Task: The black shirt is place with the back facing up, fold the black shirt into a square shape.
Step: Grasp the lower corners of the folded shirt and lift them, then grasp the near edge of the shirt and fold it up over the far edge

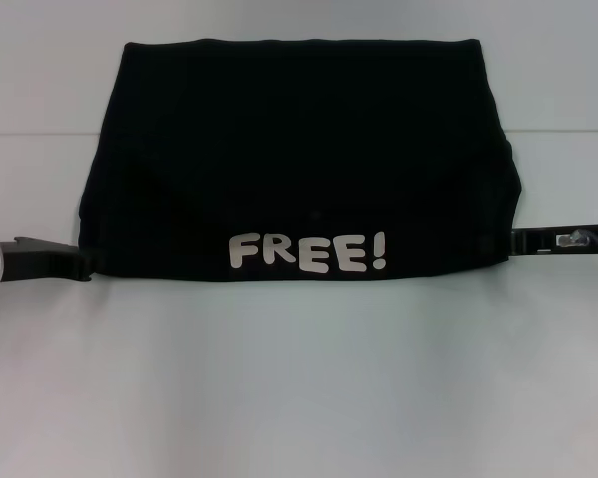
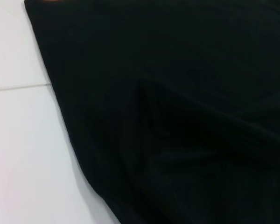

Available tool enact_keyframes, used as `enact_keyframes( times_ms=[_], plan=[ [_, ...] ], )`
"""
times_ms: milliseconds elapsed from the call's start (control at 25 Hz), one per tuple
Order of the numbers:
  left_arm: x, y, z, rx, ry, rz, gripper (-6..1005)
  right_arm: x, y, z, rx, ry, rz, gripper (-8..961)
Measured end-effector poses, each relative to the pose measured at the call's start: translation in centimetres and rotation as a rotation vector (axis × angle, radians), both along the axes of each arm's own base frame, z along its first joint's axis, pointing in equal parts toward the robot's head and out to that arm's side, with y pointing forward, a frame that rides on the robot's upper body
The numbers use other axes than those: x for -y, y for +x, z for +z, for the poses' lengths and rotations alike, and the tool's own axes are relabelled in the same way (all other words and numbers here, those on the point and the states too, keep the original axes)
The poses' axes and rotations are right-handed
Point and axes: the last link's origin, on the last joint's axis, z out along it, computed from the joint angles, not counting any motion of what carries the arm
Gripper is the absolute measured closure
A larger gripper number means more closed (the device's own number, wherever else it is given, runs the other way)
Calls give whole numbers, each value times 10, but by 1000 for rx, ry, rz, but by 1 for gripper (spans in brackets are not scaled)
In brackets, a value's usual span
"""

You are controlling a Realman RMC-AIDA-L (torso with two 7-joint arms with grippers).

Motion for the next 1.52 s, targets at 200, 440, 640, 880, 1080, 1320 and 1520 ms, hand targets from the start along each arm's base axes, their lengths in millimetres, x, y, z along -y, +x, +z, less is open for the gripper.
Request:
enact_keyframes(
  times_ms=[200,440,640,880,1080,1320,1520],
  plan=[
    [3,-3,0,10,-1,11,956,5,2,6,-13,-23,19,684],
    [20,2,2,112,-85,17,956,27,12,23,-42,-84,44,896],
    [54,6,12,217,-224,3,956,61,32,47,-75,-157,47,906],
    [94,4,21,320,-335,-21,956,112,54,69,-129,-250,103,905],
    [121,1,26,402,-402,-37,956,151,67,72,-170,-320,149,905],
    [152,3,23,494,-496,-46,955,182,78,81,-224,-329,134,904],
    [164,4,18,537,-522,-43,955,193,87,90,-227,-304,113,905]
  ],
)
